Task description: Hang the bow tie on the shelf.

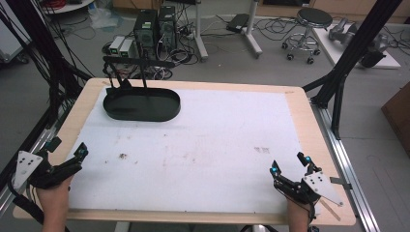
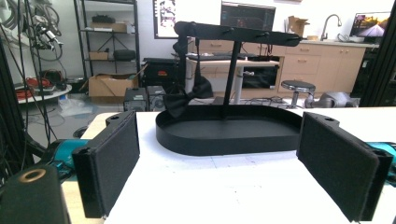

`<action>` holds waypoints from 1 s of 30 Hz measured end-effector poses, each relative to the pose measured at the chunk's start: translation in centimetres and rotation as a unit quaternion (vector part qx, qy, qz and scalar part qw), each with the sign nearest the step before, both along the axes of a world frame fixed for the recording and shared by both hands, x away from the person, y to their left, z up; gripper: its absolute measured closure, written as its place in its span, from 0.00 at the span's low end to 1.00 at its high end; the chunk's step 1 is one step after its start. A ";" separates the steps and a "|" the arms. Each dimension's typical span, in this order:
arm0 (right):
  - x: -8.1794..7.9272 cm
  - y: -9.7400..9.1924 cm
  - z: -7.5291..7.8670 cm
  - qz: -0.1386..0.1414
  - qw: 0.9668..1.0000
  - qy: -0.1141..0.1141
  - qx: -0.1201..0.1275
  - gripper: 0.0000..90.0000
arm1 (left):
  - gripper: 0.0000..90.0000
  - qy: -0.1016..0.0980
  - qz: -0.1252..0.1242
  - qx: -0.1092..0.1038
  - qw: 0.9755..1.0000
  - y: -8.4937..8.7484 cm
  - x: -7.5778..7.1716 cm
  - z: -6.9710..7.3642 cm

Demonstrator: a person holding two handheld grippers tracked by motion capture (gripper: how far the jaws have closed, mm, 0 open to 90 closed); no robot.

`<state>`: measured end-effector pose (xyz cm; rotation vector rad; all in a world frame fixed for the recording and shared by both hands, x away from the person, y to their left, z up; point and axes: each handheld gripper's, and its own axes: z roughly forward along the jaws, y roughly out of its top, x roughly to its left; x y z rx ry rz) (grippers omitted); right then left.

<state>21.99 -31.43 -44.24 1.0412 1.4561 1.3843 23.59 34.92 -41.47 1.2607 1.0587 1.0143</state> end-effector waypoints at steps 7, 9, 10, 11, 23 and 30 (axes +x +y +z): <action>-0.2 -0.1 0.1 -0.003 1.000 -0.004 0.004 0.12 | 0.15 0.000 -0.006 -0.002 1.000 0.0 -0.1 0.0; -0.2 -0.1 0.0 -0.003 1.000 -0.003 0.002 0.12 | 0.15 0.000 -0.009 -0.003 1.000 0.0 -0.1 0.0; -0.2 -0.1 -0.1 -0.003 1.000 -0.002 0.000 0.12 | 0.15 -0.001 -0.009 -0.004 1.000 -0.1 -0.1 -0.1; -0.2 -0.1 -0.1 -0.003 1.000 -0.002 0.000 0.12 | 0.15 0.001 -0.009 -0.003 1.000 -0.1 -0.1 -0.1; -0.1 -0.3 -0.3 -0.004 1.000 -0.004 -0.002 0.12 | 0.15 0.003 -0.005 -0.004 1.000 0.0 -0.1 -0.3; -0.1 -0.4 -0.2 -0.005 1.000 -0.006 0.003 0.12 | 0.15 0.004 -0.003 -0.014 1.000 0.2 -0.2 -0.3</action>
